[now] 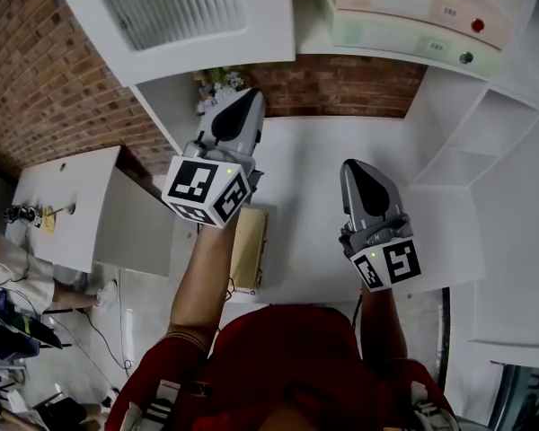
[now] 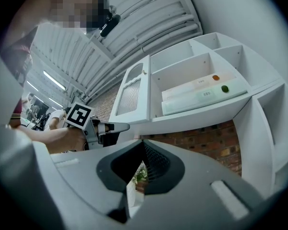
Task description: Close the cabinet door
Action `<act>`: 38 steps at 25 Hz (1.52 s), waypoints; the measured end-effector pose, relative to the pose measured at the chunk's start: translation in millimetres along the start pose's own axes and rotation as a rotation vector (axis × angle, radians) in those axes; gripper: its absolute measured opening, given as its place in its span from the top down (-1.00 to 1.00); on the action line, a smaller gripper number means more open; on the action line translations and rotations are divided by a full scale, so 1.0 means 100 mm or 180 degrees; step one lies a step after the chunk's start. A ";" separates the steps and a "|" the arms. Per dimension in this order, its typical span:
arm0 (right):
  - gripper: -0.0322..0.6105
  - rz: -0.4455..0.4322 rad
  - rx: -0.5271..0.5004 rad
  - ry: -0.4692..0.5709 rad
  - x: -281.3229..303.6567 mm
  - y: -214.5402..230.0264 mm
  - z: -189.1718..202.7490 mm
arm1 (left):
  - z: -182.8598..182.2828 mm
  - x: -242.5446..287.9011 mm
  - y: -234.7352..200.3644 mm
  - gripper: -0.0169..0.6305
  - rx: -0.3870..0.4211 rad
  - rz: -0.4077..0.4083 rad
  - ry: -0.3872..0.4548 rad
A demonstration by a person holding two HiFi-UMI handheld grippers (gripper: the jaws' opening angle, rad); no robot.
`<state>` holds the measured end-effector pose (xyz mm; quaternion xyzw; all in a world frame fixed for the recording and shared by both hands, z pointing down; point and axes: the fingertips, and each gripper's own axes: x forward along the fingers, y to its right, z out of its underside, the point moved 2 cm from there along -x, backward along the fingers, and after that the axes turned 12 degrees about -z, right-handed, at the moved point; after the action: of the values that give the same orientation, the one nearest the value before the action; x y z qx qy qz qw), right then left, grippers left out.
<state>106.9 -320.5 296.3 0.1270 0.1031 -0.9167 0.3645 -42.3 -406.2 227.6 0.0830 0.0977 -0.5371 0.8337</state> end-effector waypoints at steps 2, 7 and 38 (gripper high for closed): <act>0.86 -0.0007 -0.0009 -0.0008 0.01 -0.08 -0.02 | 0.01 -0.14 0.05 0.95 -0.0061 0.0077 0.0026; 0.86 -0.0054 -0.0034 -0.0010 0.07 -0.32 -0.10 | 0.03 -0.52 0.18 0.95 -0.0207 0.0285 0.0092; 0.86 -0.0092 -0.0243 -0.0004 0.30 -1.32 -0.29 | -0.13 -1.67 0.14 0.95 -0.0337 0.0741 0.0269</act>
<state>-1.1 -237.7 272.6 0.1110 0.1396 -0.9174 0.3559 -98.0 -251.0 257.6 0.0723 0.1506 -0.4268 0.8888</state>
